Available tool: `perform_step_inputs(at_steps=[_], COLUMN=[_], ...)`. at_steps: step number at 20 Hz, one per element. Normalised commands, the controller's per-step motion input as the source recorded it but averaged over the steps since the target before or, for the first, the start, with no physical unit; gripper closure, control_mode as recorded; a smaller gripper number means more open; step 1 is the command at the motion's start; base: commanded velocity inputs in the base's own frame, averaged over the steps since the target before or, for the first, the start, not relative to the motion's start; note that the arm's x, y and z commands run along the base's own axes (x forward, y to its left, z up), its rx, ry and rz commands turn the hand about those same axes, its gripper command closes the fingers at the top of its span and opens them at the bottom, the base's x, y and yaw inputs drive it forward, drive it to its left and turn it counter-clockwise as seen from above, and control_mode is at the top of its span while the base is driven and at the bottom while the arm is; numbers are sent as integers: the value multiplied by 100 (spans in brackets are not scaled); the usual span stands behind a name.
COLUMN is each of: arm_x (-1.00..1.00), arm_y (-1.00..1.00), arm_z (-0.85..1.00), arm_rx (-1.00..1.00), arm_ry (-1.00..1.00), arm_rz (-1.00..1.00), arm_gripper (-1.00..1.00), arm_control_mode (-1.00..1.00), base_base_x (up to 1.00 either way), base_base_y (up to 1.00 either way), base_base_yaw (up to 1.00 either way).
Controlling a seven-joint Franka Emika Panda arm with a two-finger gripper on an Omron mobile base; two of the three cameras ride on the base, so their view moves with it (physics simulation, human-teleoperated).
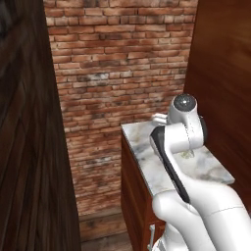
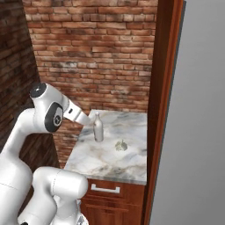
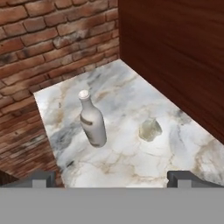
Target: Place the liquors on the top shelf of the fridge to keep them out of children's reach, and place the garlic on lower shelves for easy access.
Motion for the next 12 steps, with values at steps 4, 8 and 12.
perform_step_inputs(at_steps=[4, 8, 12], arm_x=[33, 36, 37], arm_y=[0, 0, 0], arm_z=[-28, -26, -25], arm_rx=[0, 0, 0], arm_ry=[0, 0, 0], arm_rz=[-3, -2, -2], arm_gripper=[-100, -100, -100], arm_control_mode=[-100, -100, -100], base_base_x=[0, 0, 0], base_base_y=[0, 0, 0], base_base_yaw=[0, 0, 0])
